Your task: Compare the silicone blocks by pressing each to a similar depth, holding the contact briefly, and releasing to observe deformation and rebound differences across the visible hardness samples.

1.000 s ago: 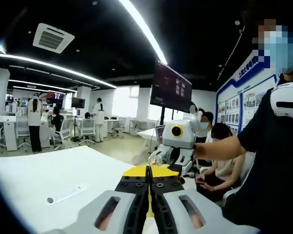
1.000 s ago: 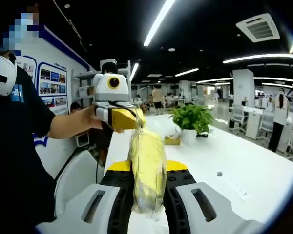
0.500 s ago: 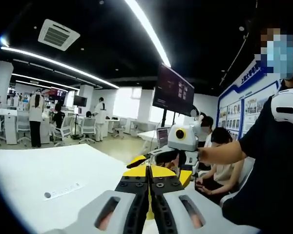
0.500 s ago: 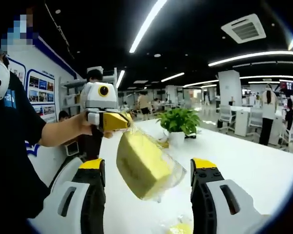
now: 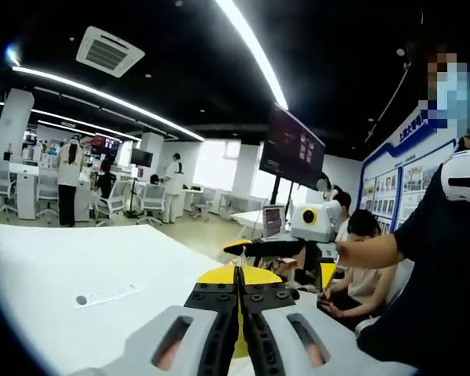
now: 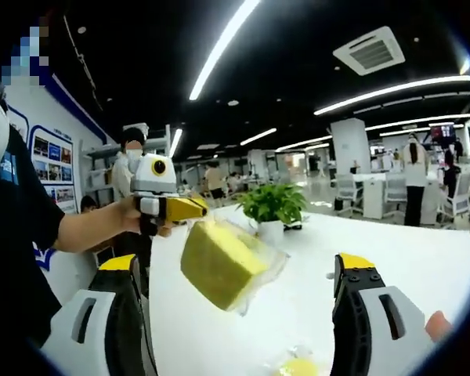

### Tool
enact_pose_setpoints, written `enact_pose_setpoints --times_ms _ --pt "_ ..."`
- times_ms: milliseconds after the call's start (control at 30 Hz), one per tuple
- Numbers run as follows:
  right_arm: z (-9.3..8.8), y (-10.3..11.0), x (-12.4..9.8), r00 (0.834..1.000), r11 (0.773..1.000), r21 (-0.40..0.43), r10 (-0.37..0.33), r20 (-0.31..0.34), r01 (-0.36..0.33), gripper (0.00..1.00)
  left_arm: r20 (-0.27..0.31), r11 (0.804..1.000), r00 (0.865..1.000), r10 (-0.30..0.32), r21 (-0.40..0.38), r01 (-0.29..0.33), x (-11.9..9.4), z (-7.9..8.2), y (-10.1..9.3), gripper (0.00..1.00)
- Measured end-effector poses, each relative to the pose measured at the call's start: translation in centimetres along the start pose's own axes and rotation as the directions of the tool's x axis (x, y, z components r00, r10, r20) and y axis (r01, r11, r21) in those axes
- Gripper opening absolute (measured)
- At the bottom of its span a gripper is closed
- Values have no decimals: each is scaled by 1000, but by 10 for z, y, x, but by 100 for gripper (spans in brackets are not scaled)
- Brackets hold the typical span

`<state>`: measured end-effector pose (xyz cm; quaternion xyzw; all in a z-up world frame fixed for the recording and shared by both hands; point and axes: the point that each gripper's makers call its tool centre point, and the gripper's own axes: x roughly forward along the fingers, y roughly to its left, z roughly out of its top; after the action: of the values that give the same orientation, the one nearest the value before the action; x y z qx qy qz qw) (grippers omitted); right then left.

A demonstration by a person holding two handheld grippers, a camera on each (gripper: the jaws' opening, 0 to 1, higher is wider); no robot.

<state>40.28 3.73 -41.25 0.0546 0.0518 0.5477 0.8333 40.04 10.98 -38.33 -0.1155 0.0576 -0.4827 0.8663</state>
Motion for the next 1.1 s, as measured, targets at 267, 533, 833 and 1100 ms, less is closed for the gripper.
enact_pose_setpoints --times_ms 267,533,833,1100 --pt "-7 -10 -31 994 994 -34 -102 -35 101 91 -35 992 995 95 -82 -98 -11 -20 29 0" --pt "-26 -15 -68 981 980 -97 -179 -79 171 91 -73 976 986 150 -146 -160 -18 -43 51 0" --pt "-58 -17 -97 961 971 -30 -241 -136 239 87 -151 959 972 179 -195 -207 -21 -79 67 0" --pt "-70 -13 -113 950 962 -34 -274 -151 272 82 -201 928 955 217 -262 -266 -23 -115 84 0"
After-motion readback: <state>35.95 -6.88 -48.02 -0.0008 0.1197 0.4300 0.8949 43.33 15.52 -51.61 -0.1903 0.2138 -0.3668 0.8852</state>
